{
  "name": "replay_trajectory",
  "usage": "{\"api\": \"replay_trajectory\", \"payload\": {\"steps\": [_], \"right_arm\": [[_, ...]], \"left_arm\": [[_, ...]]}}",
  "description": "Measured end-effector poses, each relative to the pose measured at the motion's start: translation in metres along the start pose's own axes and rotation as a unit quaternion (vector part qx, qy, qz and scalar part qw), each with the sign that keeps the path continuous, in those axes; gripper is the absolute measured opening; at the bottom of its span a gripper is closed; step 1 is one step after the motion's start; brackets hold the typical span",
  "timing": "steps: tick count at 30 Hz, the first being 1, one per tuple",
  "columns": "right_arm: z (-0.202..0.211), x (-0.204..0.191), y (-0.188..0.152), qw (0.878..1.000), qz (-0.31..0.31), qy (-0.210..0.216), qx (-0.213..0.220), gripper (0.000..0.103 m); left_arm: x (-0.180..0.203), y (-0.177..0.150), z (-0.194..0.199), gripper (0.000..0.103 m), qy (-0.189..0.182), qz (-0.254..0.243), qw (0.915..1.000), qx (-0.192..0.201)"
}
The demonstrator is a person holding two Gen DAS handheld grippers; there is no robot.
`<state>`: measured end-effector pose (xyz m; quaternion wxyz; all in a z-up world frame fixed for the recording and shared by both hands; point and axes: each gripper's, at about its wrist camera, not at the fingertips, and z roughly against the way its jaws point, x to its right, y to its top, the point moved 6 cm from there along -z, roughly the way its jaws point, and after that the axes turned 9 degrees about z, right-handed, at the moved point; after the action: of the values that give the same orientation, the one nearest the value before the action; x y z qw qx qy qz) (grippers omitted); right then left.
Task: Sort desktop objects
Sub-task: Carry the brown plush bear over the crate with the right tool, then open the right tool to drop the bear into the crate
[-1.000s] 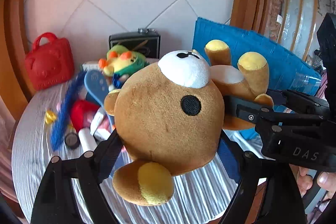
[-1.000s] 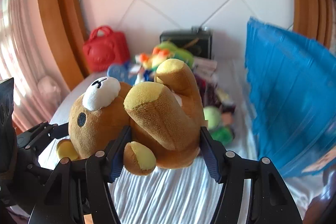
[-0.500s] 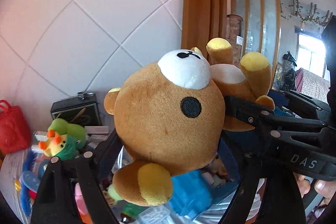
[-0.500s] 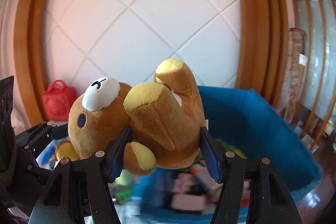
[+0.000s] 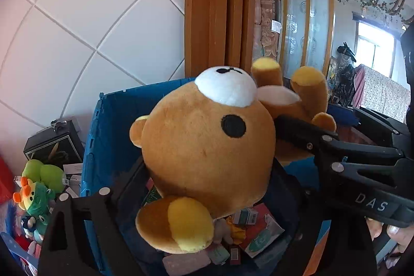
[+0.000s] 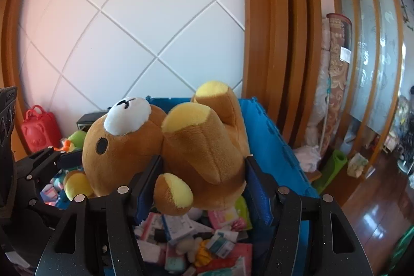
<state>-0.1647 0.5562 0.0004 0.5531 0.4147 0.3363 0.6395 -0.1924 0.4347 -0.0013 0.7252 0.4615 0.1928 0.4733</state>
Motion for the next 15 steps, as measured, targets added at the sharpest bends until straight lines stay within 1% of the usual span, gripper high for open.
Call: {"api": "replay_trajectory", "payload": {"steps": [2, 3, 4, 5, 7, 8, 9, 11, 15], "right_arm": [[-0.001, 0.008, 0.000, 1.000, -0.001, -0.010, 0.006, 0.063], [-0.001, 0.012, 0.001, 1.000, -0.001, -0.018, 0.008, 0.066], [-0.001, 0.015, 0.001, 1.000, -0.001, -0.026, 0.008, 0.070], [-0.001, 0.017, 0.001, 0.999, -0.002, -0.035, 0.010, 0.073], [0.000, 0.020, 0.002, 0.999, -0.003, -0.045, 0.015, 0.089], [0.003, 0.021, 0.002, 0.999, -0.005, -0.049, 0.022, 0.093], [0.005, 0.022, 0.002, 0.998, -0.006, -0.051, 0.027, 0.103], [0.011, 0.023, 0.003, 0.997, -0.005, -0.066, 0.039, 0.103], [0.014, 0.022, 0.003, 0.995, -0.010, -0.083, 0.047, 0.103]], "left_arm": [[0.002, 0.001, -0.003, 0.090, 0.012, -0.006, 0.9999, 0.006], [0.002, 0.002, -0.004, 0.090, 0.019, -0.009, 0.9997, 0.011], [0.002, 0.003, -0.001, 0.090, 0.022, -0.010, 0.9996, 0.015], [0.001, 0.004, 0.001, 0.090, 0.022, -0.009, 0.9995, 0.018], [-0.001, 0.006, 0.003, 0.090, 0.027, -0.009, 0.9993, 0.024], [-0.002, 0.005, 0.005, 0.090, 0.030, -0.009, 0.9991, 0.029], [-0.004, 0.005, 0.007, 0.090, 0.033, -0.010, 0.9989, 0.033], [-0.008, 0.003, 0.012, 0.090, 0.041, -0.012, 0.9983, 0.041], [-0.022, -0.003, 0.030, 0.090, 0.058, -0.002, 0.9962, 0.065]]}}
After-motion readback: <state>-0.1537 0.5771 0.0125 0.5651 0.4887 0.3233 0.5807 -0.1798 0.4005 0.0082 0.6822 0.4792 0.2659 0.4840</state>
